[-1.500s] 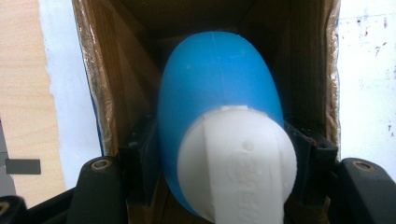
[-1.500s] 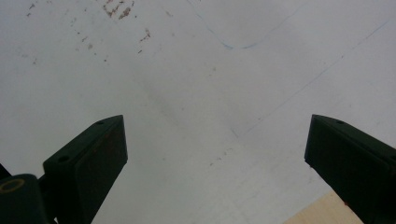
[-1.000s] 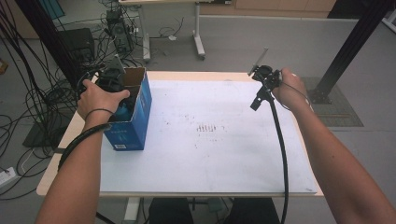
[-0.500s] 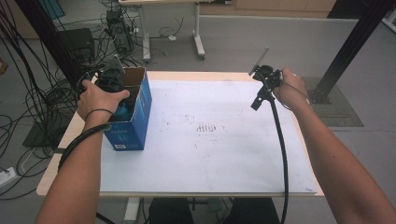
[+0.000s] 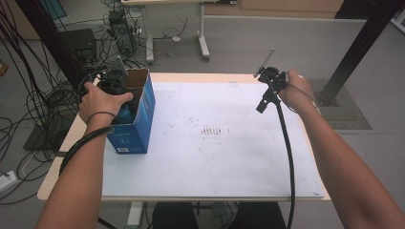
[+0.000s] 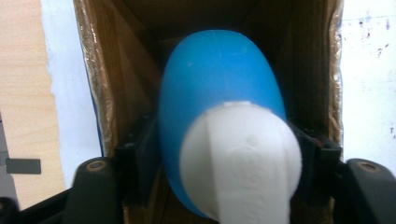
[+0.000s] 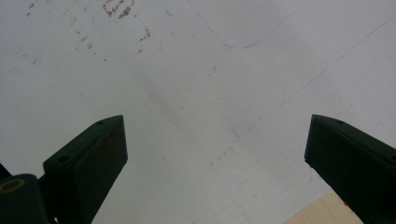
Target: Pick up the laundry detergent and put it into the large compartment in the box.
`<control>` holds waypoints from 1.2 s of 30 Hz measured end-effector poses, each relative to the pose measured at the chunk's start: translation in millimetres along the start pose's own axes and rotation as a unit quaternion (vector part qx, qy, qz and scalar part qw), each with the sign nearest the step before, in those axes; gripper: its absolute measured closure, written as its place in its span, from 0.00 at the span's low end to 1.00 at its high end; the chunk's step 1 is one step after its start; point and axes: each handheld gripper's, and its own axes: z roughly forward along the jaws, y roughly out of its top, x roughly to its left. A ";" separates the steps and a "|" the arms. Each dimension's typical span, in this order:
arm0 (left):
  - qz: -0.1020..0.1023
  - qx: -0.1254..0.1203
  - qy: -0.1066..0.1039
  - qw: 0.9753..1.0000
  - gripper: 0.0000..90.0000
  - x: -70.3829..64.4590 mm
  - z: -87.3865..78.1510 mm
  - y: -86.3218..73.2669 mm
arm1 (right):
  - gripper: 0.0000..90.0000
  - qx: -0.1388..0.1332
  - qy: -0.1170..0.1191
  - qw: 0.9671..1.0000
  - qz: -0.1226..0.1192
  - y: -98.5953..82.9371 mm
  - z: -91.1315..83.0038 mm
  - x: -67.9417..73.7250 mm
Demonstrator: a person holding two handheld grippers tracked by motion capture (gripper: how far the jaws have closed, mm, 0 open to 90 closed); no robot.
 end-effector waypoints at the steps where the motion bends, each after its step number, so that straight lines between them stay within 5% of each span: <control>1: 0.000 0.001 0.002 1.000 0.37 0.3 0.5 0.1 | 0.06 0.000 0.000 1.000 0.000 0.1 0.2 0.0; 36: 0.014 -0.015 0.007 1.000 0.20 -9.6 -51.7 4.8 | 0.06 0.002 -0.005 1.000 -0.004 2.5 -2.3 2.5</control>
